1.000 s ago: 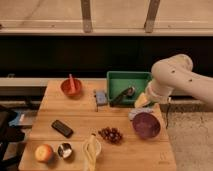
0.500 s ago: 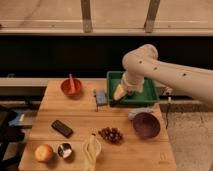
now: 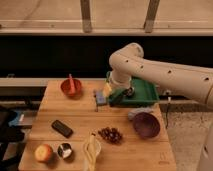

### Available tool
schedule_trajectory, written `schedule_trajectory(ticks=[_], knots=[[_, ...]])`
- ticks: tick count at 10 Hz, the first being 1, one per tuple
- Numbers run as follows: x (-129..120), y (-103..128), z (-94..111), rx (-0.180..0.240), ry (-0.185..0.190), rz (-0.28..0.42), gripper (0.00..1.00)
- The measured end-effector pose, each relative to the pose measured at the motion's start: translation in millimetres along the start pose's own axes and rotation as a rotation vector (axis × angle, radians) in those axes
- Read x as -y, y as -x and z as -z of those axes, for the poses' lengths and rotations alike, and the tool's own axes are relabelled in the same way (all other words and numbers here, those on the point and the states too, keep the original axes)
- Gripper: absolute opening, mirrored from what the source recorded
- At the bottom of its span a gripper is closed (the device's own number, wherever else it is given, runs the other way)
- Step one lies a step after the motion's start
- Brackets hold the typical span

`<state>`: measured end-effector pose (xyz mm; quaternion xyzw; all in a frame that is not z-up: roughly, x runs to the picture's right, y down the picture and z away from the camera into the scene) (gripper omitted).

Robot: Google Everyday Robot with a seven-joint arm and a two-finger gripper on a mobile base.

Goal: Place sponge in purple bowl

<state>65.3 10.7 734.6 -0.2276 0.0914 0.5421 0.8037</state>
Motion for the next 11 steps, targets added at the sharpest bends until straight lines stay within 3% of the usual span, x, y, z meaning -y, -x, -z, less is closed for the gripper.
schedule_trajectory(ticks=[3,6,11], knots=[[5,-6,-5,-0.020,-0.017,-0.010,0.80],[-4,5,-19,-0.005,-0.038,0.013,0.80],[-72,79,-62,0.055,-0.045,0.111,0.80]])
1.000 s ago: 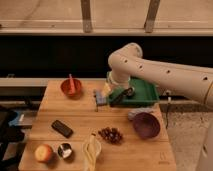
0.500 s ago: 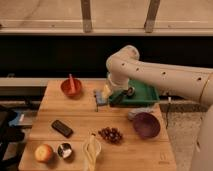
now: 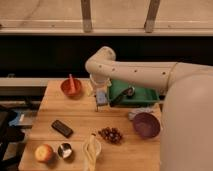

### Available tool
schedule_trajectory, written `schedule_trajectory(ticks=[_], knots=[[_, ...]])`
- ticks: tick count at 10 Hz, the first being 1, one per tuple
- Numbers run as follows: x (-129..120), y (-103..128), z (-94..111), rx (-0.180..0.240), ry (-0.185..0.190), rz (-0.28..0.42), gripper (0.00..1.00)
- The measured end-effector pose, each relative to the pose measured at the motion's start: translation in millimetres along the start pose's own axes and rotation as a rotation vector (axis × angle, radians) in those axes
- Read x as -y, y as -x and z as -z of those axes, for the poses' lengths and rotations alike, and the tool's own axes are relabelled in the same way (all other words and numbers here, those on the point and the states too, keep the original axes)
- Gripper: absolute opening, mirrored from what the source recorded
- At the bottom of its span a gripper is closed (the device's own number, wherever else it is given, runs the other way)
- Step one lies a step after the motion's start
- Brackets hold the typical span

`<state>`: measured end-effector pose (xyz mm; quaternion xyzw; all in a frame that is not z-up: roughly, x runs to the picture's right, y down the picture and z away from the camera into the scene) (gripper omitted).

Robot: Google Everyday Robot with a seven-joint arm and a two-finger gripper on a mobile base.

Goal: Place sponge in purple bowl

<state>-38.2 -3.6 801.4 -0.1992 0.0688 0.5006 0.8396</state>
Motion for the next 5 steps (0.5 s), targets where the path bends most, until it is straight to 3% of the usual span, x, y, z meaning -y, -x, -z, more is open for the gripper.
schedule_trajectory(ticks=[2,5], knots=[[-10,10,-24,-0.016,0.006,0.001,0.80],[-11,11,-27,-0.028,0.013,-0.008,0.80]])
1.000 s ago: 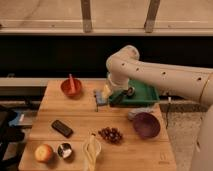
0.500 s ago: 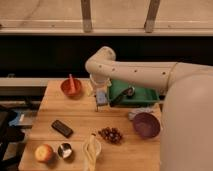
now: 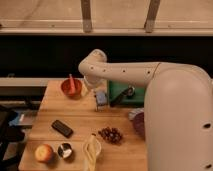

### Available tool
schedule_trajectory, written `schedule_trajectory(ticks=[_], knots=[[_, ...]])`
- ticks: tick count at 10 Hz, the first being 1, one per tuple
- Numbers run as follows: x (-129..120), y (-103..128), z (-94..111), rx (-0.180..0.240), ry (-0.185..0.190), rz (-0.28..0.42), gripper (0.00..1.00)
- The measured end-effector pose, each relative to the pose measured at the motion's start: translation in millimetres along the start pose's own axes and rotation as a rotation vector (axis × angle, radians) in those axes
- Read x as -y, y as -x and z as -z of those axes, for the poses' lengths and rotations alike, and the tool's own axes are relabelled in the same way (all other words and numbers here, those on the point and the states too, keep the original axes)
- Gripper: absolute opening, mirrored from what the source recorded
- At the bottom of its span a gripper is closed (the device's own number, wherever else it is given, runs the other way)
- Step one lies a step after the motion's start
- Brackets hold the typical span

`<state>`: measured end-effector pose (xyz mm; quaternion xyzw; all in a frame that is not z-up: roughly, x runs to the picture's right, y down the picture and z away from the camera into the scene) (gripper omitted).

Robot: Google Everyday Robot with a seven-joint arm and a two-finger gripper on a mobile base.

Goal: Place sponge in purple bowl

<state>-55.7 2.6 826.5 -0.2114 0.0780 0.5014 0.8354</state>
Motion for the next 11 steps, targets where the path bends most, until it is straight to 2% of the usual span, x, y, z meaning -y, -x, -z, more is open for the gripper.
schedule_trajectory(ticks=[4,7,10,11], knots=[[-14,-6,-39,-0.061,0.054,-0.013,0.80],[-28,-3,-51,-0.090,0.085,-0.001,0.80],[-29,-12,-86,-0.153,0.119,-0.022,0.80],[-25,-18,-96,-0.173,0.120,-0.035,0.80]])
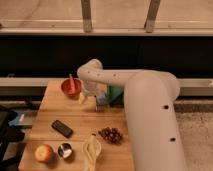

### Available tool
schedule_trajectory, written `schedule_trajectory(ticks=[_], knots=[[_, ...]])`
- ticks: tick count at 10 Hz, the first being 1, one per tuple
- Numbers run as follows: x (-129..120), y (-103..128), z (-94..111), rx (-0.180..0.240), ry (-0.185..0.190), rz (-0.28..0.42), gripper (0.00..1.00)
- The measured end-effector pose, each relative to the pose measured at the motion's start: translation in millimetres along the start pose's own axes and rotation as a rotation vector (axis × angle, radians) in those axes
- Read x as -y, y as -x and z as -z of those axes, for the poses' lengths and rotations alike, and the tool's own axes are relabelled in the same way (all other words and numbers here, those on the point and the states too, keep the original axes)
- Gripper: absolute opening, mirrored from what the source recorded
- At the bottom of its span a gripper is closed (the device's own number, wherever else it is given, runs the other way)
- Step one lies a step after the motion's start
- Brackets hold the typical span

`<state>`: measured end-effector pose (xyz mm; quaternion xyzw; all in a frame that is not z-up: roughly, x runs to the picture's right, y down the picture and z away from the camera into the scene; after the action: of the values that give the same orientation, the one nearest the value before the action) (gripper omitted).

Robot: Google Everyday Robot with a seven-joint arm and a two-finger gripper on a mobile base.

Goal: Place sponge in purple bowl

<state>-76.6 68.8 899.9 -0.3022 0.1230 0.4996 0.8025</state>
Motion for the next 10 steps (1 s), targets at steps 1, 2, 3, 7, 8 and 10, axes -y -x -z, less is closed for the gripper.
schedule_trajectory(ticks=[1,2,3,7,8,10], knots=[[3,-2,-6,-0.012,-0.001,-0.009,0.80],[5,-3,-11,-0.021,-0.006,-0.014,0.80],[6,-3,-12,-0.025,-0.009,-0.024,0.80],[22,-3,-12,-0.030,-0.052,-0.060,0.80],[26,-2,-12,-0.032,-0.067,-0.063,0.80],[32,2,-14,-0.036,-0.081,-0.075,0.80]])
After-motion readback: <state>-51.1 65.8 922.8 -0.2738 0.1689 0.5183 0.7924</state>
